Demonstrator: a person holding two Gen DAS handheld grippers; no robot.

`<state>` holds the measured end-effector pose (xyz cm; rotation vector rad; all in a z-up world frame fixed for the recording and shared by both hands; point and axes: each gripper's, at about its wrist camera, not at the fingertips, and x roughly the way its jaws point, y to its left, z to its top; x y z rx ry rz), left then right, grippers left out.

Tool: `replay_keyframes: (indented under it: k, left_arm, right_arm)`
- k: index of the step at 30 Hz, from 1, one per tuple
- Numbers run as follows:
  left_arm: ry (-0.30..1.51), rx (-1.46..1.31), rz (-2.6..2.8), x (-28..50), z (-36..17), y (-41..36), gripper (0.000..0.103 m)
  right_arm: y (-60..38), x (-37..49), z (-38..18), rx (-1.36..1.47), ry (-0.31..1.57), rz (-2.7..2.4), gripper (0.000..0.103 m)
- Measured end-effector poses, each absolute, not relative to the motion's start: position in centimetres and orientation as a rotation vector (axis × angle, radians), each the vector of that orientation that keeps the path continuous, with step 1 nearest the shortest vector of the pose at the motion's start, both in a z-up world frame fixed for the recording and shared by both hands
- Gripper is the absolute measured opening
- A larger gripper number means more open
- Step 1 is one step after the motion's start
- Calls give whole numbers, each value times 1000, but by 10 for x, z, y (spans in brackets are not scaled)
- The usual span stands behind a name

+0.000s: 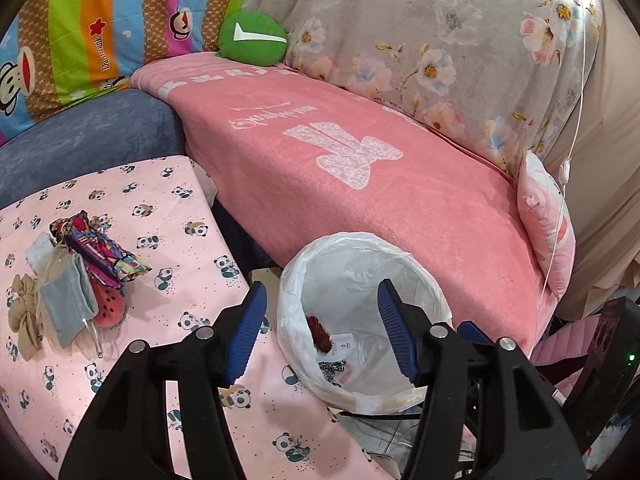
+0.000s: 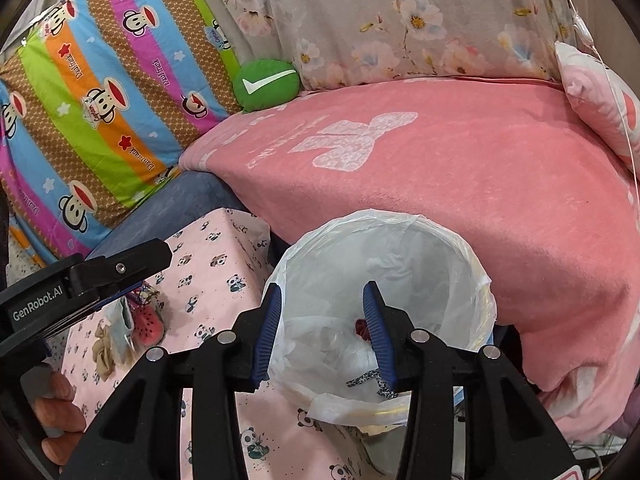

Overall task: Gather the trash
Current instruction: 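Move both grippers back from the bin to the table pile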

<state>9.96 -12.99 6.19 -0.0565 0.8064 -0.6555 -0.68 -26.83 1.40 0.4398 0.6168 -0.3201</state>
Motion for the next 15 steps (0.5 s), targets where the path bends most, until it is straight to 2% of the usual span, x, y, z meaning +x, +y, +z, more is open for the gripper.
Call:
replay_keyframes:
  k: [11, 15]
  left_arm:
    - [822, -62, -596, 103, 52, -105, 55]
    - [825, -66, -570, 104, 48, -94, 59]
  right_arm:
    - [-247, -2, 9, 432, 643, -290, 47]
    - [-236, 1, 6, 428, 658, -272, 47]
